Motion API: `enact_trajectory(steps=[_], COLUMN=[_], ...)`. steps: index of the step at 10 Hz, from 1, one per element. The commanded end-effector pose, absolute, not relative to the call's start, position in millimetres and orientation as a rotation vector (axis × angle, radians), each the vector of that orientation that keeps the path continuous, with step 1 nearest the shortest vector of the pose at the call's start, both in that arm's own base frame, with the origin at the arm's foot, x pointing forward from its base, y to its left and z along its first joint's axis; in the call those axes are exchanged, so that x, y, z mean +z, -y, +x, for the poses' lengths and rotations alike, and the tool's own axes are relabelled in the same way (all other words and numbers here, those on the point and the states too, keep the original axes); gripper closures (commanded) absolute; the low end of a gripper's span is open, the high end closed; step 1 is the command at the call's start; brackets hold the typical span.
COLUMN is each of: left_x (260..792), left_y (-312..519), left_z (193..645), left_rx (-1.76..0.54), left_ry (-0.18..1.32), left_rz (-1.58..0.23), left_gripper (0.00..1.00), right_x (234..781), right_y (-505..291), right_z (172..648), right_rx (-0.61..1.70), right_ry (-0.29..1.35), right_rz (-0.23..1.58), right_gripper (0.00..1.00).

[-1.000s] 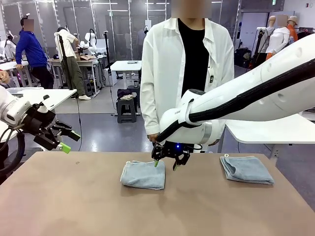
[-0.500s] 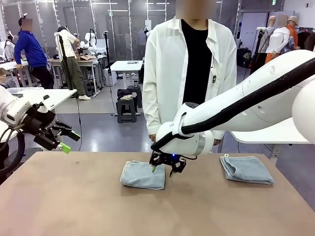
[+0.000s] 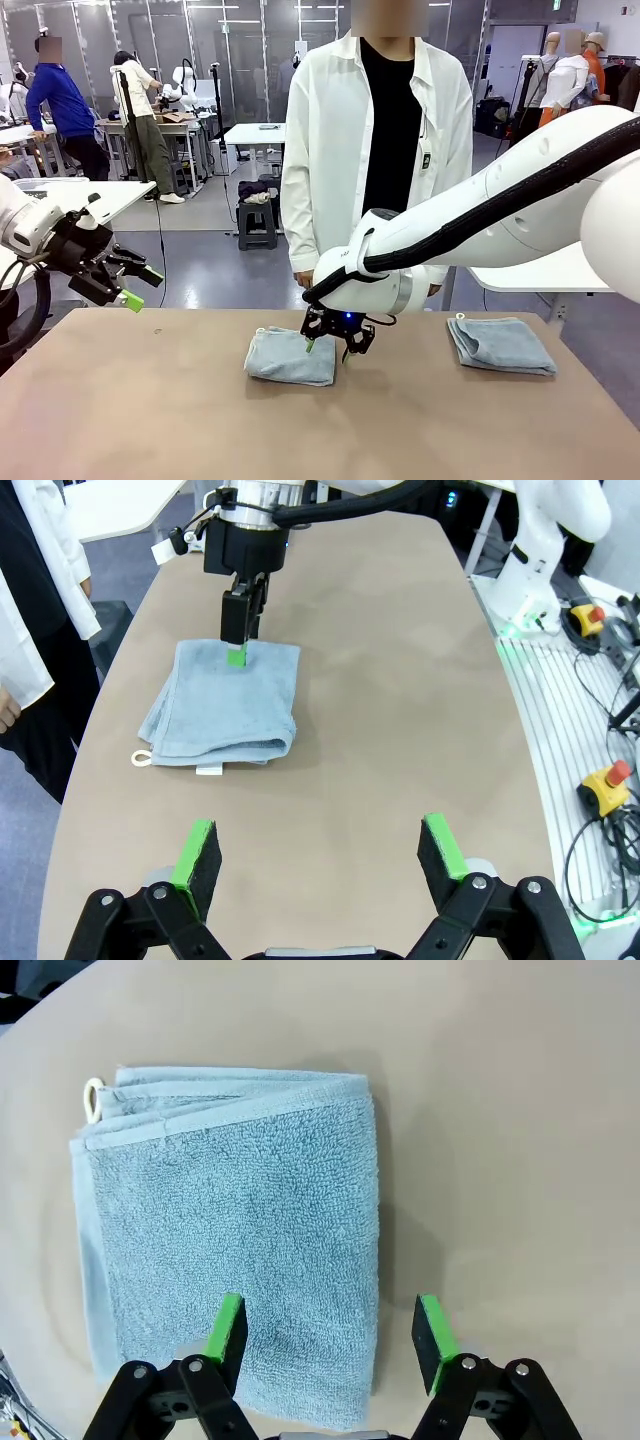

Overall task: Fold the towels and place them in the basket.
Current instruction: Stack the folded Towel with hook on the right side of the table.

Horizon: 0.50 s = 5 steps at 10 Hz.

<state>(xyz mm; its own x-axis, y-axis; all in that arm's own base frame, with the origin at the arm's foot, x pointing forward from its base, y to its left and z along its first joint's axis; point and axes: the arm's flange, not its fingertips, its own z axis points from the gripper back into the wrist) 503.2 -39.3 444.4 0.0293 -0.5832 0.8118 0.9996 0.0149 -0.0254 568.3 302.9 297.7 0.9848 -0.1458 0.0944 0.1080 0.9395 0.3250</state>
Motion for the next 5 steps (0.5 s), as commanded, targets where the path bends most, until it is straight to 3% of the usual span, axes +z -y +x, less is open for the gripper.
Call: enact_trajectory(steps=[1, 2, 3, 4, 5], left_x=[445.5, 445.5, 445.5, 445.5, 445.5], left_y=[39.1, 39.1, 39.1, 39.1, 39.1], left_z=[502.8, 502.8, 502.8, 502.8, 502.8], left_rx=[-1.418, -1.418, -1.418, -1.418, -1.418], left_ry=[0.726, 0.726, 0.726, 0.726, 0.726], left_rz=[-0.748, -0.748, -0.748, -0.748, -0.748], left_gripper=[0.00, 0.00, 0.00, 0.00, 0.00], right_x=[296.8, 296.6, 296.5, 296.7, 296.8], right_y=[-310.8, -310.7, -310.4, -310.7, -311.7], right_z=[573.6, 573.4, 573.5, 573.2, 573.0], right_rx=[-0.140, -0.136, -0.132, -0.131, -0.132], right_ry=[0.108, 0.104, 0.109, 0.107, 0.106], right_rz=[0.310, 0.311, 0.314, 0.312, 0.304], right_gripper=[0.35, 0.35, 0.53, 0.40, 0.72])
